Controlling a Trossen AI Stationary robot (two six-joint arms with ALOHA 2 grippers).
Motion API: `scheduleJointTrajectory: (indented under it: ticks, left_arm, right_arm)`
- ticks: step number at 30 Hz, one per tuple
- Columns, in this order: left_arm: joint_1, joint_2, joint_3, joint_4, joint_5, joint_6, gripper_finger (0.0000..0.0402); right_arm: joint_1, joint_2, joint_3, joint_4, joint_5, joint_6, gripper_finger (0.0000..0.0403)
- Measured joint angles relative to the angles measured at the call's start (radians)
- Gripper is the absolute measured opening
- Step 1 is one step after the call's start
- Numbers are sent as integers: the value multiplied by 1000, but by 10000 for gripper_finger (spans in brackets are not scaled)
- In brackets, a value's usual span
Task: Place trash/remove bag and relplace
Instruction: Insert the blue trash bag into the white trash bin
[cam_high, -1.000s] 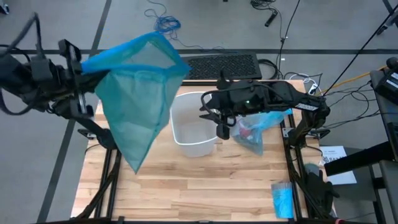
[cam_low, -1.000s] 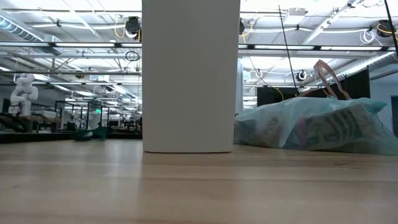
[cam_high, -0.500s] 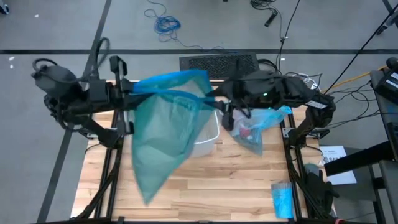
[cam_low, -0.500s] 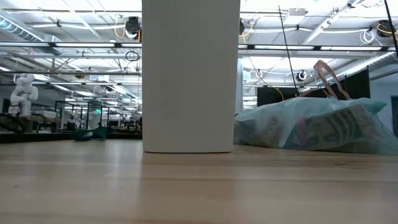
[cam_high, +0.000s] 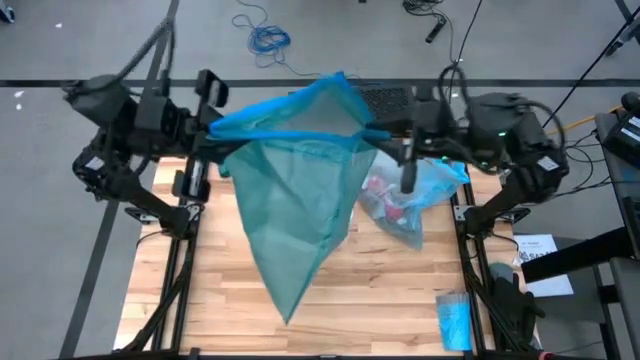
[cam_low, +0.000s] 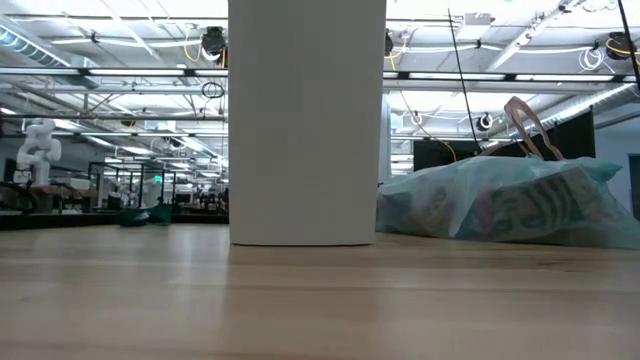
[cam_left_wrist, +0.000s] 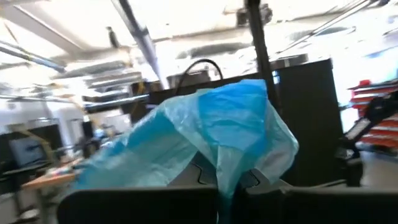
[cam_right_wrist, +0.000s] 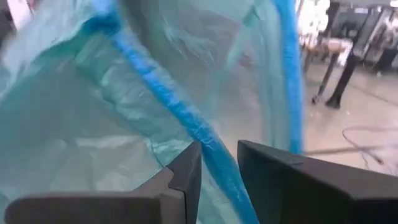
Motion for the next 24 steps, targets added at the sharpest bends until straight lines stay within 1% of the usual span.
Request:
scheduleJointTrajectory:
  ticks: [5, 7, 9, 11, 14, 18, 24]
  left_arm:
    - [77, 54, 0, 38, 129, -100, 0]
    - [105, 79, 0, 90, 198, -152, 0]
    - [128, 102, 0, 160, 268, -215, 0]
    - [139, 124, 0, 228, 313, -269, 0]
    - [144, 139, 0, 272, 326, -282, 0]
    - [153, 142, 0, 280, 297, -280, 0]
    - [164, 145, 0, 290, 292, -308, 0]
  right_arm:
    - [28, -22, 0, -17, 85, -21, 98]
    - [33, -28, 0, -44, 122, -24, 98]
    - [35, -38, 0, -59, 133, -23, 98]
    - [35, -48, 0, -74, 142, -23, 98]
    - [35, -62, 0, -94, 153, -39, 98]
    - [35, -89, 0, -90, 153, -69, 98]
    - [35, -152, 0, -41, 150, -98, 98]
